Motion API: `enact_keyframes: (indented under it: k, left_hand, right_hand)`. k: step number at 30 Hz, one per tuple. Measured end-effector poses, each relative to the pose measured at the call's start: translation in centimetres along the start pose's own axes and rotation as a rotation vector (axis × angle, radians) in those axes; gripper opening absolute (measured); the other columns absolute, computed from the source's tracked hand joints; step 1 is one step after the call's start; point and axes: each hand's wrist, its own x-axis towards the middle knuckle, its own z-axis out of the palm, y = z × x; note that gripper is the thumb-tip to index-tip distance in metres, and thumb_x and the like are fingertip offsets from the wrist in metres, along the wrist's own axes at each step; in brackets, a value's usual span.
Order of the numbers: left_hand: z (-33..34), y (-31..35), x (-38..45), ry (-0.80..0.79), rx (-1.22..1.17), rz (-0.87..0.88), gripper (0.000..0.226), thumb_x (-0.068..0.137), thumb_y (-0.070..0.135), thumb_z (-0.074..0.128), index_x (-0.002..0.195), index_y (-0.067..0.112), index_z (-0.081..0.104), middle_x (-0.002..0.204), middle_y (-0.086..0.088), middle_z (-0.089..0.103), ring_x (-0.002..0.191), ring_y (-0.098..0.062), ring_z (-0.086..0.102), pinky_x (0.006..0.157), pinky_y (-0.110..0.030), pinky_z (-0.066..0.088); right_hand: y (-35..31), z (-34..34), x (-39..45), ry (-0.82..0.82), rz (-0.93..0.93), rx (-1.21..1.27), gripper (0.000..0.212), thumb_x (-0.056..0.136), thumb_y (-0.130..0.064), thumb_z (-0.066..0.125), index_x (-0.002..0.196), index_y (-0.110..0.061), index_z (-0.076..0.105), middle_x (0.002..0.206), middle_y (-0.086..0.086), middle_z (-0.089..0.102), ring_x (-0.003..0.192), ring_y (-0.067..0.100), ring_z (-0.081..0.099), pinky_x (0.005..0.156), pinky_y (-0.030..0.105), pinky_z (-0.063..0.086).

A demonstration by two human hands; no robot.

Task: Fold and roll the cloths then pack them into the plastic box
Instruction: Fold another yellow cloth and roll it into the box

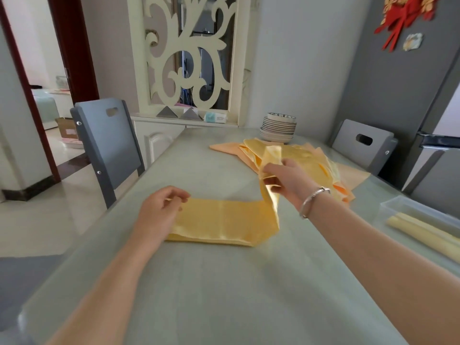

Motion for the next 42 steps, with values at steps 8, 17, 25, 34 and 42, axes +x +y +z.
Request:
enact_keyframes:
  k: [8, 17, 25, 34, 42]
  left_hand:
    - [-2.5, -2.3, 2.4, 0.051, -0.185, -0.537, 0.022, 0.095, 0.016, 0.036, 0.086, 0.011, 0.056, 0.066, -0.005, 0.071, 0.055, -0.018, 0.061, 0.045, -0.024, 0.036]
    - [-2.5, -1.9, 1.7, 0.101, 0.202, -0.441, 0.014, 0.088, 0.018, 0.058, 0.102, 0.014, 0.058, 0.085, 0.003, 0.056, 0.073, -0.014, 0.051, 0.057, -0.025, 0.035]
    - [-1.6, -1.7, 1.5, 0.073, 0.176, -0.230, 0.022, 0.088, 0.006, 0.054, 0.105, 0.021, 0.057, 0.082, 0.011, 0.063, 0.069, 0.001, 0.054, 0.047, -0.017, 0.032]
    - [-1.0, -2.8, 1.9, 0.051, 0.246, -0.198, 0.039, 0.086, -0.004, 0.047, 0.109, 0.025, 0.058, 0.086, 0.011, 0.056, 0.073, 0.003, 0.051, 0.054, -0.016, 0.034]
    - [-1.3, -3.5, 1.8, 0.018, 0.418, -0.184, 0.046, 0.079, -0.001, 0.051, 0.117, 0.024, 0.055, 0.111, 0.002, 0.059, 0.100, -0.022, 0.055, 0.081, -0.034, 0.047]
  right_hand:
    - [0.2, 10.7, -0.5, -0.231, -0.067, -0.381, 0.037, 0.085, -0.016, 0.059, 0.116, -0.017, 0.040, 0.082, 0.004, 0.060, 0.064, 0.016, 0.056, 0.060, 0.025, 0.047]
    - [3.1, 12.2, -0.2, -0.354, -0.125, -0.376, 0.013, 0.087, -0.021, 0.059, 0.092, -0.018, 0.048, 0.078, -0.003, 0.069, 0.078, 0.011, 0.066, 0.076, 0.033, 0.052]
    - [6.8, 6.1, 3.6, -0.117, -0.267, -0.722, 0.018, 0.084, -0.014, 0.056, 0.101, -0.017, 0.058, 0.103, 0.000, 0.061, 0.100, 0.018, 0.053, 0.087, 0.030, 0.044]
    - [8.3, 4.0, 5.4, -0.110, -0.178, -0.913, 0.012, 0.082, -0.024, 0.053, 0.092, -0.026, 0.059, 0.098, 0.000, 0.058, 0.101, 0.021, 0.046, 0.080, 0.028, 0.036]
    - [8.1, 2.9, 5.7, -0.292, -0.074, -0.919, 0.021, 0.081, -0.037, 0.064, 0.091, -0.021, 0.057, 0.081, -0.009, 0.053, 0.087, 0.014, 0.049, 0.077, 0.029, 0.041]
